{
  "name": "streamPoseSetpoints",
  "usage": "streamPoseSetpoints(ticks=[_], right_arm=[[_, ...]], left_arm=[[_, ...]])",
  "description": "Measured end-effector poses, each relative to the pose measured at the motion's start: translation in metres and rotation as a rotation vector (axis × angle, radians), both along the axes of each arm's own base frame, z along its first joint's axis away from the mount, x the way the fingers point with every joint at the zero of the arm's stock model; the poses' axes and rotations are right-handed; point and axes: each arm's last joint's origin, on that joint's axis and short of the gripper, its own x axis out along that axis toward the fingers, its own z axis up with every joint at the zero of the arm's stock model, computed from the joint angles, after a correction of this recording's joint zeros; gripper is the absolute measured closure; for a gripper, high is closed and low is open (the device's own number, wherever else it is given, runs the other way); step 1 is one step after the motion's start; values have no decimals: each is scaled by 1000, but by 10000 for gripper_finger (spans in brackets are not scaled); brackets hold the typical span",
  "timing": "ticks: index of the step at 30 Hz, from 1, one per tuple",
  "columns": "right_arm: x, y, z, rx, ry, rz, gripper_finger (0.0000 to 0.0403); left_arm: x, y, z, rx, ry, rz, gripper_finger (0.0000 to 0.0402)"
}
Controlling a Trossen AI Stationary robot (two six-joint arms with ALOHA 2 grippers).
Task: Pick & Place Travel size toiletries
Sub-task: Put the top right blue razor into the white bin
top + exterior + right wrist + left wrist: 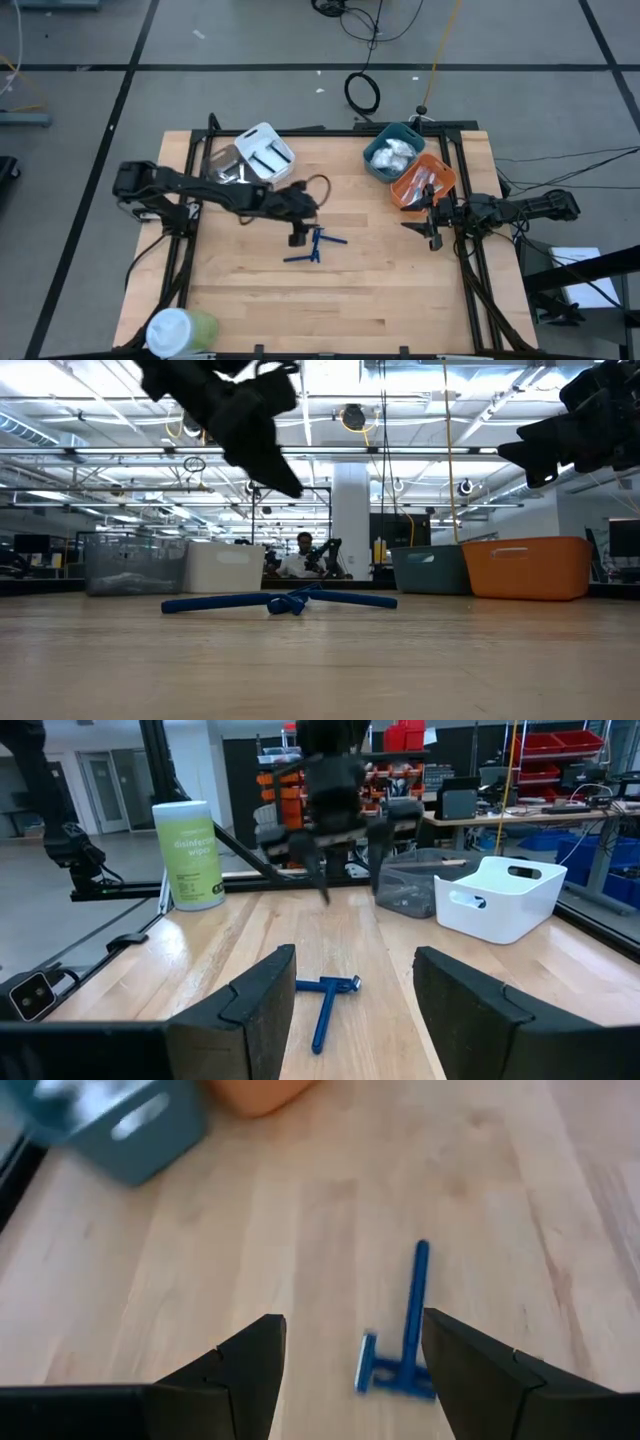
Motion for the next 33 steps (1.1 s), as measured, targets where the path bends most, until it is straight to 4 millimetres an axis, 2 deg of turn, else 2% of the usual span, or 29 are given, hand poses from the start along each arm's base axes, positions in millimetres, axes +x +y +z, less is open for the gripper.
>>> streamPoseSetpoints(ticks=[6,10,14,19,28,33], right_arm=[[0,0,0,0,-1,0,211],[0,0,0,1,-1,0,211],[0,0,0,0,-1,0,211],[0,0,0,0,0,0,211],[0,0,0,0,0,0,211],[0,0,0,0,-1,0,211]], left_arm=[[36,-7,-23,35,36,-180,170],[52,-5,-46,26,51,-214,170],[57,-5,-67,35,109,-239,170],[57,-7,-83,-8,159,-281,170],[58,-6,-88,-18,173,-267,172],[58,-5,-88,-17,176,-255,209]])
